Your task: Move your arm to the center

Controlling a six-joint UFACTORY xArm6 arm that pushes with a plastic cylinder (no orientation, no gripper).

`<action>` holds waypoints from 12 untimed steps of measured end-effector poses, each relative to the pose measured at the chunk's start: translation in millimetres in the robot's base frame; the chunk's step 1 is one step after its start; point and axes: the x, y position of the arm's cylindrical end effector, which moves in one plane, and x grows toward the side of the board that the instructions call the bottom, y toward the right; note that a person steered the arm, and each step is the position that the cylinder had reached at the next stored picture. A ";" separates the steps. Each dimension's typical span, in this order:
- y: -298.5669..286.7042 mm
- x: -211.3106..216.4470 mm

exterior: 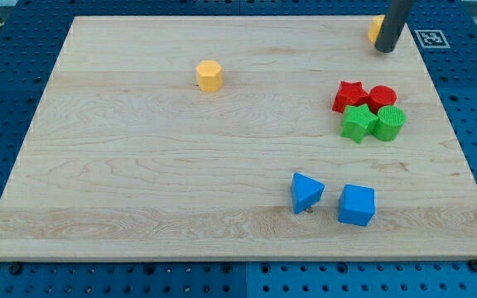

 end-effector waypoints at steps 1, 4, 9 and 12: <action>-15.7 -2.7; -98.7 5.1; -103.4 14.8; -104.5 24.5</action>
